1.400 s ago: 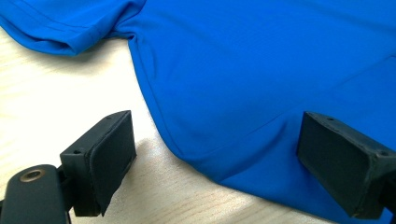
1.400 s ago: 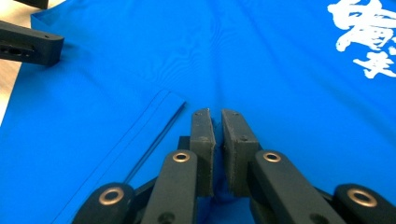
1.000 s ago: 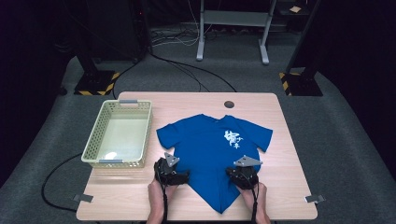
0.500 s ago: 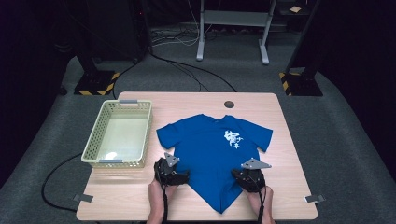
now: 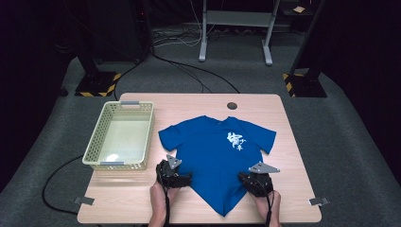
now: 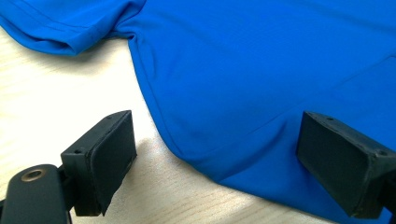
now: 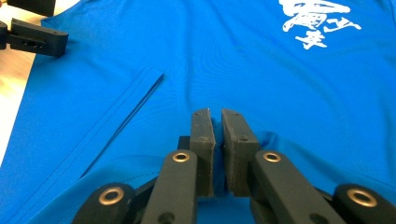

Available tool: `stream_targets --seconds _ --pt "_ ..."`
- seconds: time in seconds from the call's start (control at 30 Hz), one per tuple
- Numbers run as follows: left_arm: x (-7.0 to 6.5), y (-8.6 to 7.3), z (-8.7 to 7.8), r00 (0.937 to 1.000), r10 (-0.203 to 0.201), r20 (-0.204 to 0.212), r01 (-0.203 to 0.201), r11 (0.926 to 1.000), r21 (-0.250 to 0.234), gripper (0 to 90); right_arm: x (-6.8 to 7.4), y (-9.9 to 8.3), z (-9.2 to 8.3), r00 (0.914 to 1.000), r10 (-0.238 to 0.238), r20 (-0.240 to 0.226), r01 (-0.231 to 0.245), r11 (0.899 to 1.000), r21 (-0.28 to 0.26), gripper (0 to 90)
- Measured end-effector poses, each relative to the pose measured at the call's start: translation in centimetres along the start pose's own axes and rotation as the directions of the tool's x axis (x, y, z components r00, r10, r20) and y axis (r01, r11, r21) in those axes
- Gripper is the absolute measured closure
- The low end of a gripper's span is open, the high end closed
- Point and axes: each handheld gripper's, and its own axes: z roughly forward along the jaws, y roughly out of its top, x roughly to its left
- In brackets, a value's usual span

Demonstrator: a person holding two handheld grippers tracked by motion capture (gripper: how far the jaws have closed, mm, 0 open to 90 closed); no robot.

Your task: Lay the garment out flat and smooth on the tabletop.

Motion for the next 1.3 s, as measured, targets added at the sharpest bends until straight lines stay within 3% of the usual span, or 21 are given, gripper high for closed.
stream_targets --seconds 1.3 --pt "0.0 0.0 0.0 1.0000 -0.002 0.000 0.002 1.0000 0.000 11.4 -0.4 -1.3 -3.0 0.9993 0.024 0.027 -0.023 0.999 -0.030 83.9"
